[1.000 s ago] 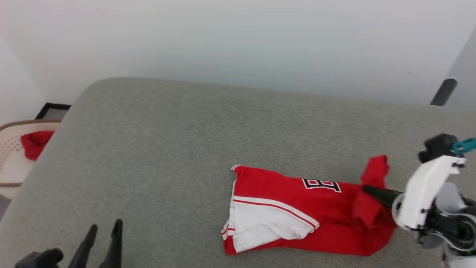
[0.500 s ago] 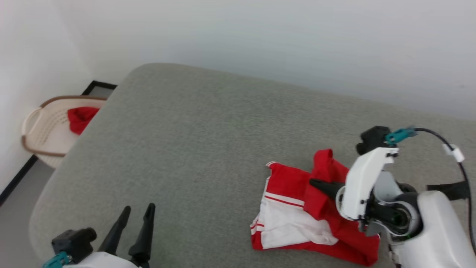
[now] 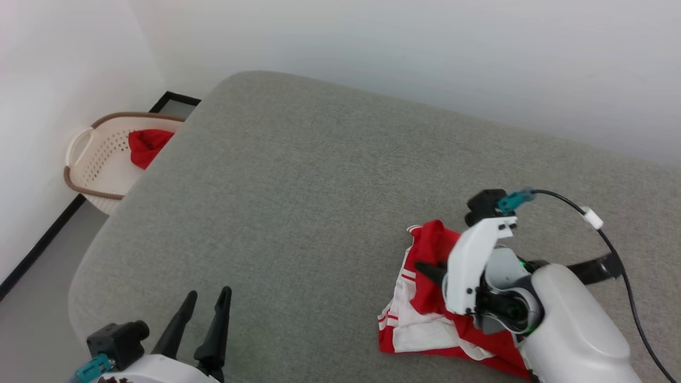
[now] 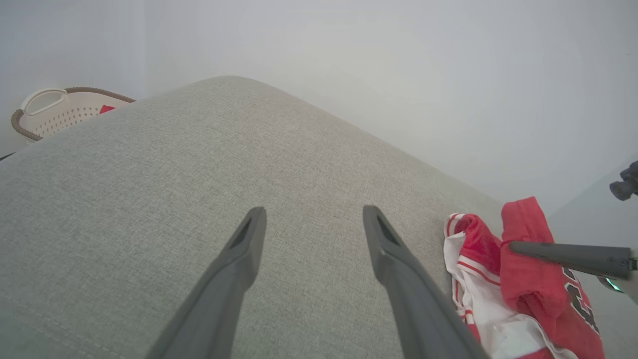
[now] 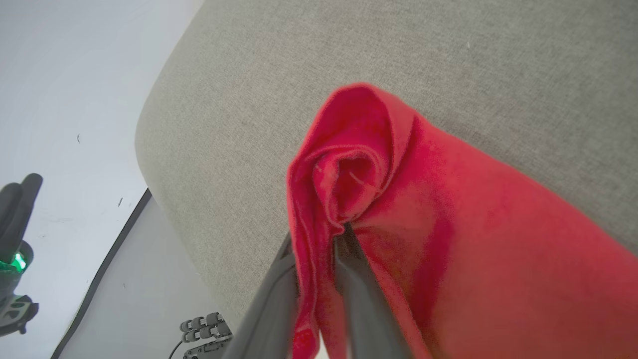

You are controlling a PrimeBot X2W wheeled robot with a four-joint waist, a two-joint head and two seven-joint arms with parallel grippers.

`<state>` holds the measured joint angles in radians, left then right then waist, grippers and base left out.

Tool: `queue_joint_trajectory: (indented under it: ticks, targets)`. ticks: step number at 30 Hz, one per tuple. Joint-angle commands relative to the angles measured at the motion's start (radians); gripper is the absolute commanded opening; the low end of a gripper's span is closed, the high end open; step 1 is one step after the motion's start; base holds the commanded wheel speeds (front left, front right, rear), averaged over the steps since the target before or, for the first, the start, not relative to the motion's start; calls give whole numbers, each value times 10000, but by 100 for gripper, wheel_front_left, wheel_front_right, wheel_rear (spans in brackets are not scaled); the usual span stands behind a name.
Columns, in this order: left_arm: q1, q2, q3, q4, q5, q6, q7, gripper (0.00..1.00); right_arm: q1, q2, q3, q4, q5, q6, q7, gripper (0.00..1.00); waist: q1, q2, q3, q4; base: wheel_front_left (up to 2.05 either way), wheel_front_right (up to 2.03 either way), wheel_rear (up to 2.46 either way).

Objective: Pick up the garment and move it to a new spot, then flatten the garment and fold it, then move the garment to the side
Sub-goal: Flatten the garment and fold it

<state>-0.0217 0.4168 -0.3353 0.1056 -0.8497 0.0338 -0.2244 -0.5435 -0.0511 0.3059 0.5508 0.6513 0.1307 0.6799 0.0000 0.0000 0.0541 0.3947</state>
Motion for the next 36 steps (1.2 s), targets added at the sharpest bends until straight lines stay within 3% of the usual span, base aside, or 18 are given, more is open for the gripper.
queue_joint_trajectory:
  ticks: [1, 2, 14, 19, 25, 36]
  targets:
    - [-98, -19, 6, 13, 92, -35, -36, 100, -125, 13, 75, 17, -25, 0, -71, 78, 0, 0, 12, -34, 0, 0, 0]
    - [-134, -47, 20, 64, 82, -20, -70, 100, -278, 17, 465, 193, -75, 0, -209, 100, 0, 0, 7, -122, 0, 0, 0]
    - [196, 165, 147, 47, 84, 97, -98, 100, -511, -26, 1388, -522, -18, 0, -427, 100, 0, 0, -416, -970, 0, 0, 0]
    - [525, 437, 325, -190, 258, 302, -162, 100, 85, -641, 1278, -1623, 3, -2, -794, 100, 0, 0, -785, -1770, 0, 0, 0]
    - [1016, 632, 658, -623, 466, 436, -296, 100, 968, -1580, 819, -2773, -259, -2, -1739, 100, 0, 0, -979, -2822, 0, 0, 0]
    - [1588, 652, 1211, -1009, 973, 516, -389, 100, 2604, -2474, -845, -4006, -895, 0, -3509, 100, 0, 0, -1153, -4371, 0, 0, 0]
